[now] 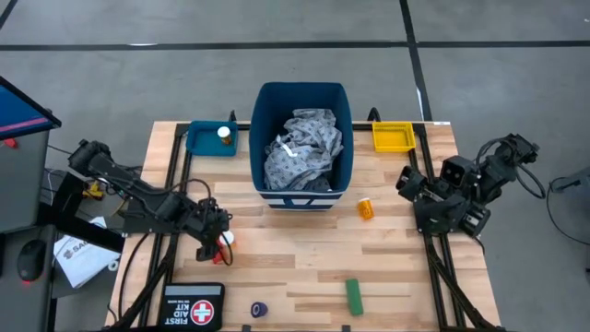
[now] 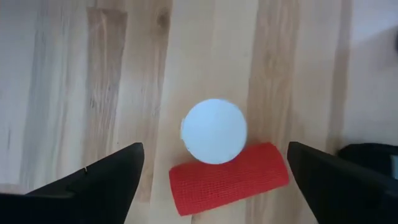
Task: Pick & place medical supplies in basket/bin
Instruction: Put the left orange pill bottle into the blue bin
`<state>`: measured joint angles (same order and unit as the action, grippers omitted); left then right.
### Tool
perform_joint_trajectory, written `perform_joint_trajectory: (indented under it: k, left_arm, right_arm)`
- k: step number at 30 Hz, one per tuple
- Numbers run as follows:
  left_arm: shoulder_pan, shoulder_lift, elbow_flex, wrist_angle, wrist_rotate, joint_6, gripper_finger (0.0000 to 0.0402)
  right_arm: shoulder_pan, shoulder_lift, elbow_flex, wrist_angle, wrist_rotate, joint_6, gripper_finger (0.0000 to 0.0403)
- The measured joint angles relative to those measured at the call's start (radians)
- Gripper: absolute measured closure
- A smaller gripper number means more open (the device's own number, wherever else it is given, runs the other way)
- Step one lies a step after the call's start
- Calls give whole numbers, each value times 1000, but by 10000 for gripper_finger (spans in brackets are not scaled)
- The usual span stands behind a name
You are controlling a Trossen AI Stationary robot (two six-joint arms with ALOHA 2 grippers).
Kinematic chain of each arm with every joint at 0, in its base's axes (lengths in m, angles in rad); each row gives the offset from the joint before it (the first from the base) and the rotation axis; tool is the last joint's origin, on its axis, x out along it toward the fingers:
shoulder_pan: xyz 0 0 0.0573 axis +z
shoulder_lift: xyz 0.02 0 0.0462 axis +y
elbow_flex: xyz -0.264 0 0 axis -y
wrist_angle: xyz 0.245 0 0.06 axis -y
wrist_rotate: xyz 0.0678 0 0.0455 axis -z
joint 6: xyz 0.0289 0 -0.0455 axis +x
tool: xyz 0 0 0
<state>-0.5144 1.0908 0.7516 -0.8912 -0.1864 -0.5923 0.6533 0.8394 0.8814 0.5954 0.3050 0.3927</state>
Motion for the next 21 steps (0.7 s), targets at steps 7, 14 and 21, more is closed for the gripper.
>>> perform_joint_trajectory:
  k: [7, 14, 21]
  left_arm:
    - [3, 6, -78, 69, 3, -49, 31]
    - [7, 56, -107, 149, -8, -43, 34]
    - [7, 108, -113, 188, -36, -48, 43]
  right_arm:
    - [-1, -15, 0, 9, 4, 0, 143]
    - [-1, -29, 0, 11, 7, -6, 143]
    - [-1, -29, 0, 11, 9, -8, 143]
